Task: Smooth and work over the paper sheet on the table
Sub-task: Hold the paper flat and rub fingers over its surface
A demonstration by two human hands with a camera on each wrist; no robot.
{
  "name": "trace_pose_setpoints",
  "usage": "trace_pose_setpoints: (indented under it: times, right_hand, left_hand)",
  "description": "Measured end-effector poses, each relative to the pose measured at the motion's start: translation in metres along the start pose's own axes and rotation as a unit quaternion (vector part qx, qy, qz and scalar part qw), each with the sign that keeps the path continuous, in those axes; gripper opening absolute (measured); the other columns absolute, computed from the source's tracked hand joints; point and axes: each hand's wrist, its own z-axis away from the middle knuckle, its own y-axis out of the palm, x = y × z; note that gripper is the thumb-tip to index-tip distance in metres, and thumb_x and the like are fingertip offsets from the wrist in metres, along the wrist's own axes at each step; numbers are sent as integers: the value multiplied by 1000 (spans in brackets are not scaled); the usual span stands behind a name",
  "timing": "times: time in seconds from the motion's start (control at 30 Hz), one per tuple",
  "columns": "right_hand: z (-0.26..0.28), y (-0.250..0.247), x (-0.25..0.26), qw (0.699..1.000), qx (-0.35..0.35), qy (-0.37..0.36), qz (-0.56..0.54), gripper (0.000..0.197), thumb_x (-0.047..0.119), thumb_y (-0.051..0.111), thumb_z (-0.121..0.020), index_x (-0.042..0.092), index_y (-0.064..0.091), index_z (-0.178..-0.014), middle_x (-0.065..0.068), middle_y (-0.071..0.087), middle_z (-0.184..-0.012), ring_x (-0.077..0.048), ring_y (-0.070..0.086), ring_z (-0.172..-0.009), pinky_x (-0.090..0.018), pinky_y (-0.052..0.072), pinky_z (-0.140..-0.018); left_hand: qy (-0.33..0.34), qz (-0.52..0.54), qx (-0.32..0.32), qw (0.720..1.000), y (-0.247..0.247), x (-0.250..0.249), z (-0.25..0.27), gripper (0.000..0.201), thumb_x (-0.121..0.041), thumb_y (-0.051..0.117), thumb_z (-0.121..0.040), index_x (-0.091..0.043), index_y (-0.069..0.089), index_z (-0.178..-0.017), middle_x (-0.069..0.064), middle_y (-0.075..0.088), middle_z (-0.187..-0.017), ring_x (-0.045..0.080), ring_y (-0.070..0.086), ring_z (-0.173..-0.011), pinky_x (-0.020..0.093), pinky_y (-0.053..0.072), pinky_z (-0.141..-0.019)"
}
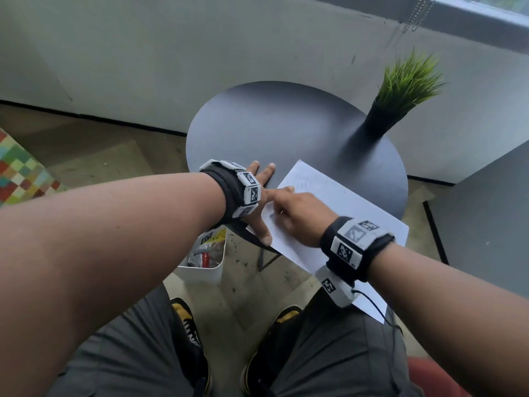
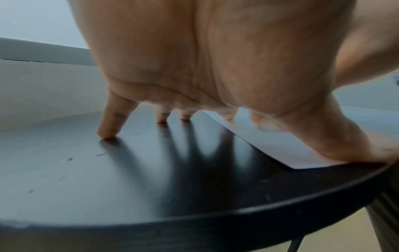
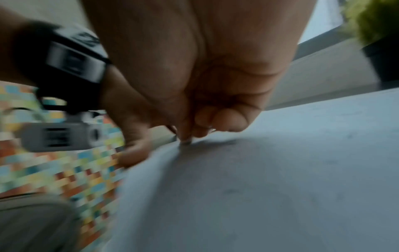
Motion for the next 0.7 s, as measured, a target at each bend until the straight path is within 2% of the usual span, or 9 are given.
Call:
trace_pose_setpoints:
  times: [0.1, 0.23, 0.27, 0.33, 0.4, 0.47, 0.6, 0.63, 0.7]
  right_hand:
    - [7, -8, 1, 993, 97, -63, 4, 9, 19, 58, -90, 13, 61, -96, 2, 59, -84, -20, 52, -78, -27, 34, -65]
    - [-10, -19, -28, 994, 1, 108, 15, 8, 27, 57, -89, 20, 57, -92, 2, 60, -89, -24, 58, -88, -30, 40, -68]
    - [-10, -15, -27, 994, -18, 105, 25, 8, 26, 54, -90, 20, 56, -95, 2, 59, -89, -24, 57, -88, -31, 41, -69]
    - [-3, -6, -11, 999, 7, 27, 23, 14, 20, 51, -91, 20, 58, -103, 2, 58, -91, -22, 54, -84, -32, 42, -72]
    - [8, -3, 2, 995, 81, -61, 21, 8, 17, 53, -91, 16, 57, -98, -2, 59, -87, -22, 51, -78, -33, 41, -69]
    - [8, -11, -5, 990, 122, -61, 22, 9, 19, 55, -90, 14, 58, -97, -3, 63, -87, -23, 54, -79, -35, 45, -71]
    - [-7, -18, -31, 994, -4, 110, 18, 9, 28, 54, -91, 20, 53, -95, -1, 61, -90, -26, 57, -88, -34, 45, -71]
    - [-4, -15, -30, 994, -23, 102, 35, 9, 28, 52, -93, 20, 50, -94, 0, 58, -88, -26, 56, -86, -33, 43, -69]
    - [6, -9, -17, 999, 12, 20, 45, 5, 24, 49, -94, 19, 50, -96, 0, 56, -87, -26, 52, -81, -33, 40, -68]
  left_hand:
    - [-5, -23, 4, 1000, -2, -3, -1, 137, -90, 71, -50, -58, -18, -148, 8, -30, -164, 46, -18, -151, 72, 12, -117]
    - [-7, -16, 0, 1000, -3, -4, 2, 134, -88, 72, -53, -59, -18, -148, 6, -29, -165, 43, -17, -152, 72, 12, -115]
    - [-7, -20, -1, 1000, -3, -3, 2, 135, -89, 71, -52, -59, -18, -148, 7, -28, -165, 44, -17, -152, 72, 11, -115]
    - [-6, -17, 2, 1000, -2, -3, 0, 135, -89, 72, -50, -60, -16, -148, 7, -29, -165, 44, -18, -151, 72, 11, -116]
    - [-7, -21, 9, 1000, -3, -3, 0, 137, -90, 71, -50, -58, -18, -149, 7, -32, -164, 45, -19, -151, 73, 9, -116]
    - [-7, -25, 10, 1000, -4, -4, 0, 136, -89, 71, -51, -59, -18, -149, 8, -31, -164, 45, -18, -151, 72, 9, -116]
    - [-10, -22, 6, 1000, -4, -3, 1, 133, -89, 71, -52, -60, -17, -148, 7, -28, -165, 44, -16, -152, 71, 9, -117]
    - [-9, -20, 6, 1000, -4, -3, 1, 133, -89, 71, -53, -60, -18, -148, 7, -29, -165, 44, -17, -152, 71, 8, -117]
    - [-7, -19, 6, 1000, -4, -3, 1, 134, -88, 72, -52, -60, -19, -147, 7, -30, -164, 45, -18, -151, 72, 9, -116]
